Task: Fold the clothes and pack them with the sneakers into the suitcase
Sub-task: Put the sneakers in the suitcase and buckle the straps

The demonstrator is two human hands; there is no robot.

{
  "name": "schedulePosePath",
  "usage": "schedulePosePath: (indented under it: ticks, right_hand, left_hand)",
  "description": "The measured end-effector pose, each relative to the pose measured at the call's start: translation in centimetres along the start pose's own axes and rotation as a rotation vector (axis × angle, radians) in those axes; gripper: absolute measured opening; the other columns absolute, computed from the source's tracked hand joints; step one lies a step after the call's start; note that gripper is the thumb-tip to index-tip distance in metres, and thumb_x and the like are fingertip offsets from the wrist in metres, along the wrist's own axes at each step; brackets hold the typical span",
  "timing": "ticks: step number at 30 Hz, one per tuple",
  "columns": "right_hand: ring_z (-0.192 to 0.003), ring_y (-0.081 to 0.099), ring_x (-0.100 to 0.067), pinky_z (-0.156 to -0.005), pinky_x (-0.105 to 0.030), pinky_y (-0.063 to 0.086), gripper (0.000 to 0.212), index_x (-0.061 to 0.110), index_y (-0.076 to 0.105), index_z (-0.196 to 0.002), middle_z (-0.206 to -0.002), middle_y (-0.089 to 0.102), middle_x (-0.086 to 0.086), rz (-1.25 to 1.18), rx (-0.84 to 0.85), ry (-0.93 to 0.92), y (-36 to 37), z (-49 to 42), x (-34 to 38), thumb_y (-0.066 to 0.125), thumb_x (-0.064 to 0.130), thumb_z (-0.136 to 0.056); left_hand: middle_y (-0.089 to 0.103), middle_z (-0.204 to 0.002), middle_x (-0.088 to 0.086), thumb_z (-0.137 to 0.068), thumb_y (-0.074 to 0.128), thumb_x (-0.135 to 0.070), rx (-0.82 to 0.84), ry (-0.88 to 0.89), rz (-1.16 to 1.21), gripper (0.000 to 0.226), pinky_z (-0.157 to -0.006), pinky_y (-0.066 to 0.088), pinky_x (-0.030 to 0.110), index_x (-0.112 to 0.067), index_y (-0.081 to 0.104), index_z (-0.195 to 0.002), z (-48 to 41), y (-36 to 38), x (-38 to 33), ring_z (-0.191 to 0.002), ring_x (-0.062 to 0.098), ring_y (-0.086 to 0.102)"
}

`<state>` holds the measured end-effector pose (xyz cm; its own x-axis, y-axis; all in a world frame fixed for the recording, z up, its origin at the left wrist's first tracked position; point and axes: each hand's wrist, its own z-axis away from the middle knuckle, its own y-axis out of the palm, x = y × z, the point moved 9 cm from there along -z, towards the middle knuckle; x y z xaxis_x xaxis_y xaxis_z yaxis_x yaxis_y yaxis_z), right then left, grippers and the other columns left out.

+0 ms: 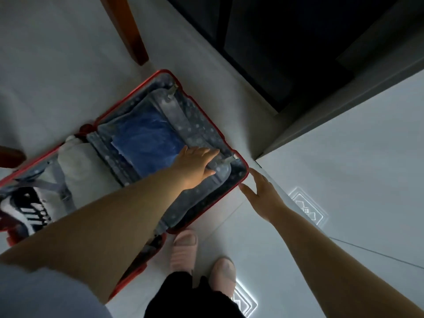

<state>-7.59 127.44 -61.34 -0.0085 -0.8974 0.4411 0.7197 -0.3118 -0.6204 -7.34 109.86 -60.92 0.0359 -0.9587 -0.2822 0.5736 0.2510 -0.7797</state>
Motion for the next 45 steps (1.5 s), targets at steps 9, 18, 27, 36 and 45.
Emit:
schedulePosePath:
  ticks: [9,18,27,36,45]
  right_hand:
    - [-0.124,0.049,-0.027,-0.107,-0.041,0.036,0.057,0.024,0.021,-0.147,-0.149,0.035,-0.003,0.016,-0.084,-0.008,3.6,-16.0,-4.7,0.041,0.042,-0.097]
    - [-0.103,0.057,-0.028,-0.088,-0.033,0.047,0.042,0.021,0.039,-0.136,-0.117,0.060,-0.011,0.242,-0.017,-0.105,5.0,-22.3,-4.6,0.040,0.009,-0.096]
    - [-0.079,0.063,-0.028,-0.070,-0.032,0.049,0.045,0.018,0.042,-0.133,-0.082,0.058,-0.002,0.462,-0.122,-0.165,1.6,-10.5,2.7,0.043,0.004,-0.090]
    - [-0.119,0.049,-0.030,-0.105,-0.039,0.036,0.059,0.016,0.025,-0.146,-0.141,0.042,-0.007,0.438,-0.075,-0.098,2.3,5.5,13.5,0.047,0.012,-0.091]
    - [-0.140,0.009,-0.040,-0.116,-0.052,0.009,0.041,0.042,0.040,-0.136,-0.156,0.003,-0.013,0.201,-0.093,0.058,6.8,12.2,16.6,0.043,0.038,-0.095]
  left_hand:
    - [-0.002,-0.158,0.000,-0.097,0.033,-0.044,-0.145,0.060,-0.103,0.063,-0.116,-0.004,0.044,-0.029,0.000,-0.149,-15.6,4.8,4.1,-0.145,0.023,-0.003]
    - [0.021,-0.154,0.001,-0.097,0.030,-0.048,-0.091,0.104,-0.388,0.054,-0.112,-0.014,0.045,-0.024,0.024,-0.145,-22.4,5.2,6.6,-0.143,0.019,0.011]
    - [0.044,-0.140,0.002,-0.088,0.049,-0.049,-0.330,0.180,-0.202,0.056,-0.098,0.022,0.038,-0.023,0.043,-0.138,-10.4,-2.4,4.9,-0.131,0.023,0.035]
    - [0.011,-0.156,0.000,-0.091,0.037,-0.055,-0.114,0.066,-0.311,0.071,-0.105,0.018,0.038,-0.025,0.008,-0.149,8.2,-6.2,5.7,-0.143,0.017,0.010]
    - [0.001,-0.157,0.001,-0.093,0.038,-0.051,-0.035,0.091,-0.385,0.072,-0.111,0.017,0.042,-0.025,0.001,-0.149,17.2,-6.0,8.8,-0.144,0.019,0.005]
